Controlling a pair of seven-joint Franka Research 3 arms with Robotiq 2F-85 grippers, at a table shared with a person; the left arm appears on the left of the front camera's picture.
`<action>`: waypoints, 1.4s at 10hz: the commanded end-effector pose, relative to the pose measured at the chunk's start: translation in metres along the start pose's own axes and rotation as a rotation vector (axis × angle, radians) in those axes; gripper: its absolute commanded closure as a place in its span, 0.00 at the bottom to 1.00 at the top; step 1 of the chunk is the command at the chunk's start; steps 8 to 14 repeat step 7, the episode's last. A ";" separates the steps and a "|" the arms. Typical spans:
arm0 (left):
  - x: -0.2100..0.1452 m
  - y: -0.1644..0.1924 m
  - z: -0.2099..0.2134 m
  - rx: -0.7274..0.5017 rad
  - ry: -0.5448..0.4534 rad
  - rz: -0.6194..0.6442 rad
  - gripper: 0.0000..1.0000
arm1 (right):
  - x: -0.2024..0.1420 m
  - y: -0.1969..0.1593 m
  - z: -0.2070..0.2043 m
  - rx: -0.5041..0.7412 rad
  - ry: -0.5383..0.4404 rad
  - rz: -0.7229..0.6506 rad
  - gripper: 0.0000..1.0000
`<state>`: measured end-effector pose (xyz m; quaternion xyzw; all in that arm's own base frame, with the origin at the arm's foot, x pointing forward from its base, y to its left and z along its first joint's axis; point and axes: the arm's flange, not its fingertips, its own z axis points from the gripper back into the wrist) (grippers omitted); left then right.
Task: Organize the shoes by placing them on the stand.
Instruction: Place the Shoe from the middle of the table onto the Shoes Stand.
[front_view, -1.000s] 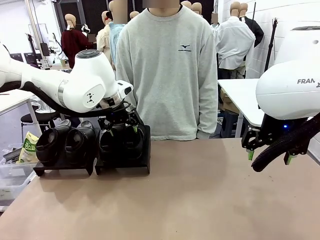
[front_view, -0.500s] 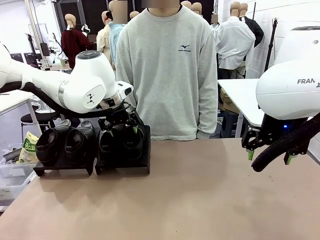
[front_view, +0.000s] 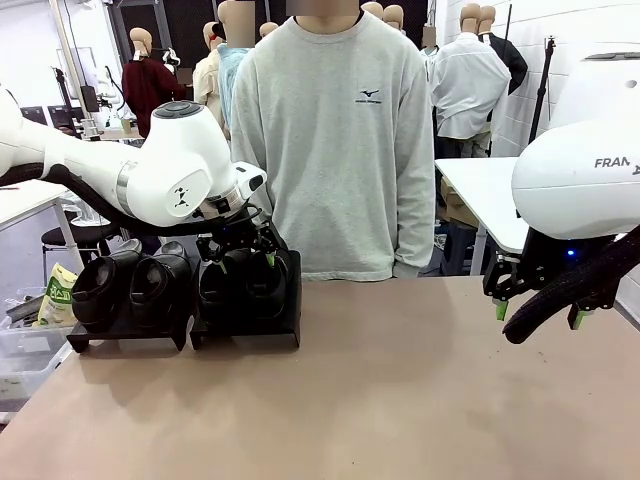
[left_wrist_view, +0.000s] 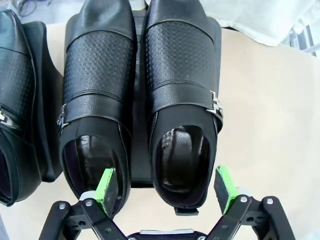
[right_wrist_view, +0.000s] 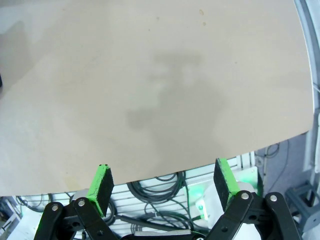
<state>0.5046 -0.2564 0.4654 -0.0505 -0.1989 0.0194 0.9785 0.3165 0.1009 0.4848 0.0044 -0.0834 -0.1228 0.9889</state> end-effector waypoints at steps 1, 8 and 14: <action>0.000 -0.001 0.000 -0.001 -0.001 -0.004 0.00 | 0.000 -0.001 0.000 0.010 0.010 0.010 0.00; 0.000 -0.001 0.000 -0.001 -0.001 -0.004 0.00 | 0.000 -0.001 0.000 0.010 0.010 0.010 0.00; 0.000 -0.001 0.000 -0.001 -0.001 -0.004 0.00 | 0.000 -0.001 0.000 0.010 0.010 0.010 0.00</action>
